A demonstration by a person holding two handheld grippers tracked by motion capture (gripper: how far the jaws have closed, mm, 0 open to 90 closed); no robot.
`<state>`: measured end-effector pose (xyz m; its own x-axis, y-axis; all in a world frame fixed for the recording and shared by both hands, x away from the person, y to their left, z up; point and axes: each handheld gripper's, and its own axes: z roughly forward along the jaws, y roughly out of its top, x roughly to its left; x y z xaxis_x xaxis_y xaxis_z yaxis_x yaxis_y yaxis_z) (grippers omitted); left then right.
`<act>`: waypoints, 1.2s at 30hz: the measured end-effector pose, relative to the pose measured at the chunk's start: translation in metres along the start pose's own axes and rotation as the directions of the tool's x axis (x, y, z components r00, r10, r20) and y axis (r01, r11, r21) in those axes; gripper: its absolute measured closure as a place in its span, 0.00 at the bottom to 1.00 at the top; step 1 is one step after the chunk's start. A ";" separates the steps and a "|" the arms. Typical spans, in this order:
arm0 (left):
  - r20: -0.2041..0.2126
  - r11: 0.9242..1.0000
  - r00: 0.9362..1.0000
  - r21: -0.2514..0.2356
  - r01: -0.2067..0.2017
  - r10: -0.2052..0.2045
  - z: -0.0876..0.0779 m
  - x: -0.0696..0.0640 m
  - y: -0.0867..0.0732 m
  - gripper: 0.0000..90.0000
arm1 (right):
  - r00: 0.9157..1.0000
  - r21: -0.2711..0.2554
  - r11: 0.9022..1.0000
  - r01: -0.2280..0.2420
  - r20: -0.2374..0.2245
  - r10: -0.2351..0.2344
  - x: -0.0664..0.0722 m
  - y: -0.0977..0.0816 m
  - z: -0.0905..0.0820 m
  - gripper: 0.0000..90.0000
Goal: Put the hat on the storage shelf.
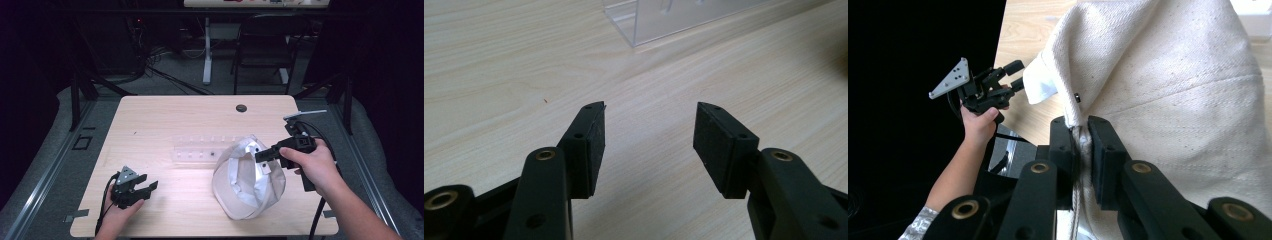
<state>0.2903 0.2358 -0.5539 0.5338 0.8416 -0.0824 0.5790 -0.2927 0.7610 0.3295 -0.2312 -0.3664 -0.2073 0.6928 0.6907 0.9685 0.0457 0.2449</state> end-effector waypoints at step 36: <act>0.012 1.000 1.000 -0.002 -0.027 0.027 0.001 -0.009 0.002 0.52 | 0.999 -0.090 0.995 -0.030 -0.030 0.028 0.022 0.030 -0.046 0.91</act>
<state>0.2871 0.2271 -0.5525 0.5564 0.8280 -0.0698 0.5630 -0.3139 0.7645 0.3471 -0.2473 -0.3125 -0.1846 0.6718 0.7173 0.9579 -0.0401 0.2841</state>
